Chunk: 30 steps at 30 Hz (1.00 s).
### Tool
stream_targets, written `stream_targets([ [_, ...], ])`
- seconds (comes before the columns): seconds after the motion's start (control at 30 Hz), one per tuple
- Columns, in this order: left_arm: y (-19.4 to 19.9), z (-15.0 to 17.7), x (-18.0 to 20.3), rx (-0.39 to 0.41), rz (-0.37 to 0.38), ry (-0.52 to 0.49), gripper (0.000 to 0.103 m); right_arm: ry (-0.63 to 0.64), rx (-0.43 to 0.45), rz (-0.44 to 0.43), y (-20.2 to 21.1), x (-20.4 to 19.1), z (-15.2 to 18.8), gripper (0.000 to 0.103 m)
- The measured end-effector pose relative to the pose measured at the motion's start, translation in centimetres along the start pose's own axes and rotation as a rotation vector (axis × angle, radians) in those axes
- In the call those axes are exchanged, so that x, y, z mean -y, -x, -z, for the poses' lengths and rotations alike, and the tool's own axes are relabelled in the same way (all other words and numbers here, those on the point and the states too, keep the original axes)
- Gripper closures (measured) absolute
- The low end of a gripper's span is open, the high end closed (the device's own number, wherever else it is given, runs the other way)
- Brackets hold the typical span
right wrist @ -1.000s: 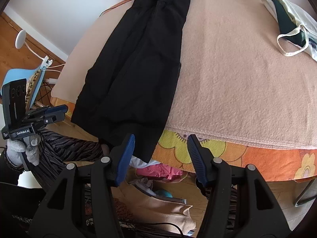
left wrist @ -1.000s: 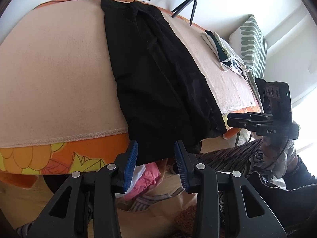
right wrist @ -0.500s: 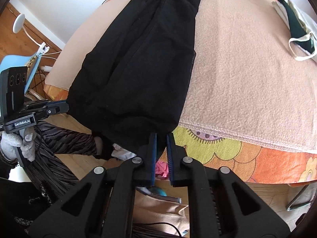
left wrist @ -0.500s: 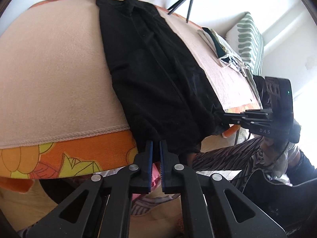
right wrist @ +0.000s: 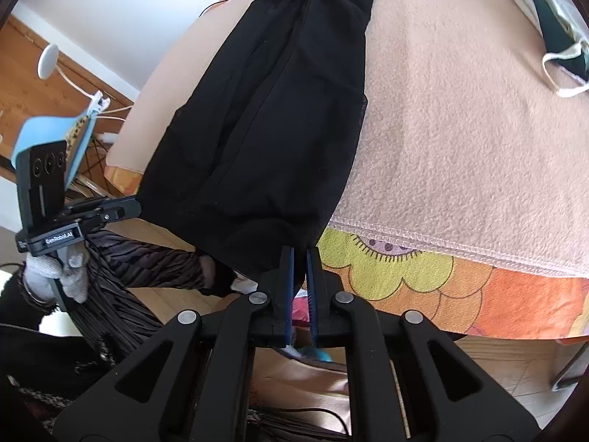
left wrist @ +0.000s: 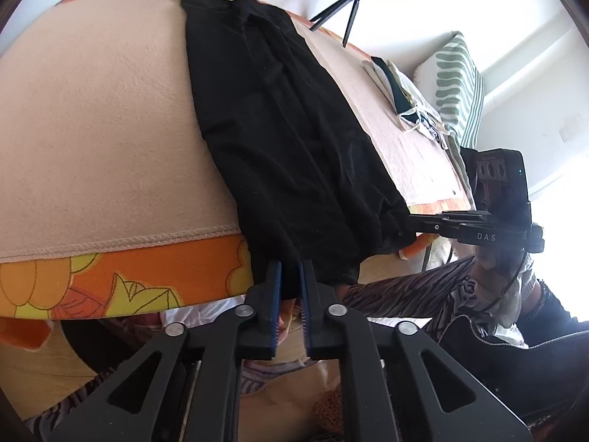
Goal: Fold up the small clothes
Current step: 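Lift the hem with both grippers and fold it toward the collar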
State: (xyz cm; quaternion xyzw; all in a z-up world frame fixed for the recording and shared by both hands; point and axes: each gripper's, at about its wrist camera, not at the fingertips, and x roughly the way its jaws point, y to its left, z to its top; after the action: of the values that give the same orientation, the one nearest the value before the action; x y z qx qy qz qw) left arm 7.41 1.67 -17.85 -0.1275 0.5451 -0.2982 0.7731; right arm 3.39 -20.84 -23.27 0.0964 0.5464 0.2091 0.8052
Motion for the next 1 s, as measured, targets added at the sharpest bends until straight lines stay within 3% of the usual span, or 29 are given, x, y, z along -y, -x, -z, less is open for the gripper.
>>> stream_targets([
  [0.13,-0.7,0.2,-0.2,-0.023,0.026,0.018,0.086,-0.029,-0.019,-0.027,-0.9,0.4,0.0,0.095],
  [0.2,-0.8,0.2,0.0,-0.013,0.032,0.009,0.088,-0.032,-0.019,-0.039,-0.9,0.5,-0.1,0.095],
  [0.27,-0.6,0.2,0.2,0.004,0.048,0.005,0.098,-0.042,-0.021,-0.055,-0.9,0.5,-0.2,0.095],
  [0.47,0.6,-0.6,0.9,0.058,0.101,-0.005,0.1,-0.093,-0.009,-0.165,-0.7,0.9,-0.5,0.096],
  [0.73,2.3,-3.5,1.2,0.148,0.139,0.006,0.1,-0.114,0.063,-0.26,1.1,0.3,-2.9,0.097],
  [1.0,2.0,-7.2,0.6,0.2,0.125,-0.008,0.1,-0.123,0.13,-0.261,2.3,0.7,-6.9,0.097],
])
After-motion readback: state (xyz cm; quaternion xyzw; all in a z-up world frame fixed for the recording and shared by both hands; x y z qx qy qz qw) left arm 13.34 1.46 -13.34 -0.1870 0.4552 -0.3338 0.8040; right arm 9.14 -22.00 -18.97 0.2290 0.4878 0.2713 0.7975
